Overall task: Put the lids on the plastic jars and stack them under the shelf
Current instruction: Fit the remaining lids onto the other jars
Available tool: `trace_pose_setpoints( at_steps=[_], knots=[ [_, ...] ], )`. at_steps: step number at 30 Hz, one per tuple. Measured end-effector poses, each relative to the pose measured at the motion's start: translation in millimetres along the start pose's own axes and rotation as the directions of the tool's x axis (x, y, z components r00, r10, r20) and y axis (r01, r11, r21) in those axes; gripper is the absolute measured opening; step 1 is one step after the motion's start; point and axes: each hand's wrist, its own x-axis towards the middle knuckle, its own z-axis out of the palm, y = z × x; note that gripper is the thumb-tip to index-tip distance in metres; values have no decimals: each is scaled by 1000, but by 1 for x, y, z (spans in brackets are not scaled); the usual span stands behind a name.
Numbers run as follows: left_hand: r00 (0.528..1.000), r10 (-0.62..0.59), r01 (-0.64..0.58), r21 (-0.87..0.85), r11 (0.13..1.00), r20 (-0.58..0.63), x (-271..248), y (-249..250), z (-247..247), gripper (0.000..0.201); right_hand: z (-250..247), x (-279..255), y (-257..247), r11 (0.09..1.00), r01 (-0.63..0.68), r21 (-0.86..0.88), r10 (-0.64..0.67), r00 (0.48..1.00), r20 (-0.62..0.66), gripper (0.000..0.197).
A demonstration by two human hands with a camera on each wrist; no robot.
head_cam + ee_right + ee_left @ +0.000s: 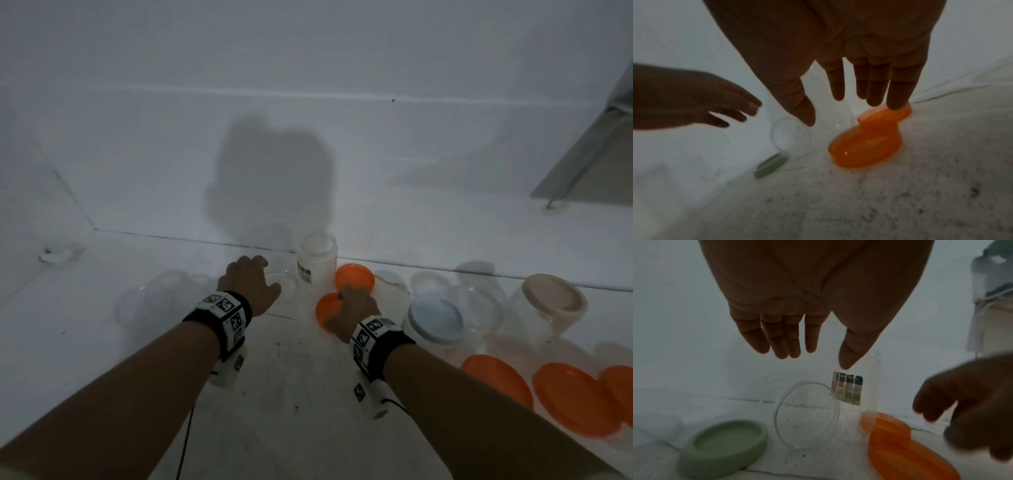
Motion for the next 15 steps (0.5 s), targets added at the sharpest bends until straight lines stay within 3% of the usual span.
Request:
trace_pose_setpoints(
  at_steps=[2,7,12,15],
  knots=[
    [1000,13,-14,-87,996,-4,9,2,2,80,14,11,3,997,-69,-38,71,997,32,95],
    [995,97,-94,-148,985,14,34,26,8,116,38,27,6,980,-145,-134,154,986,62,121],
    [995,98,-94,-187,978,12,59,48,25,139,46,37,13,980,-159,-122,163,986,26,123],
    [995,98,-97,-231,968,-5,70,50,36,142,48,37,17,982,-144,-119,145,989,-4,115]
  ],
)
